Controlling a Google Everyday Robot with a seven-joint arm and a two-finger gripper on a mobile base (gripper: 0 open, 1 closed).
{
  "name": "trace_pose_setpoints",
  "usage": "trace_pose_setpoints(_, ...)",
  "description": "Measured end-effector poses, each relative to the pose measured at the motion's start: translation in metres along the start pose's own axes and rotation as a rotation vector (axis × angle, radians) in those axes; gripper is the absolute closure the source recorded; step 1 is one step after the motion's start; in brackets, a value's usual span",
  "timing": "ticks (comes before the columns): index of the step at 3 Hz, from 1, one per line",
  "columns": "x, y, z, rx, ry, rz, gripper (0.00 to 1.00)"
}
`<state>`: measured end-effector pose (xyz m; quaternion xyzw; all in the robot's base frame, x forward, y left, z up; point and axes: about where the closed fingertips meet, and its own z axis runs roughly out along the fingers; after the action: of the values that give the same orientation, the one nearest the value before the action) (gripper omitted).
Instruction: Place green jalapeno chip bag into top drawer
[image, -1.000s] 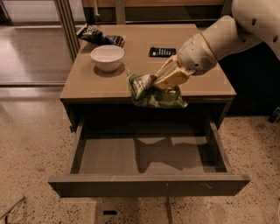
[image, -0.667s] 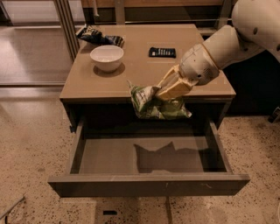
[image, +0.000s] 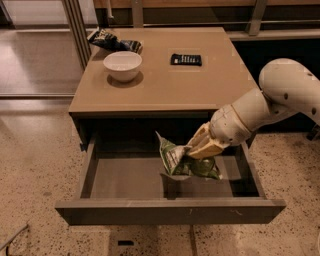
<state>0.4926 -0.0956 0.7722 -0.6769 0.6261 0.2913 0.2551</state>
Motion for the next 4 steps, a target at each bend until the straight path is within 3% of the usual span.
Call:
trace_pose_setpoints(1,0.054,0.000,0.030,0.034,0.014,-0.012,1.00)
trace_pose_setpoints(3,0.120,-0.022,0.064,0.117,0.038,-0.015,1.00)
trace_pose_setpoints(4,0.120,-0.023,0.064,0.120,0.037,-0.015,0.81)
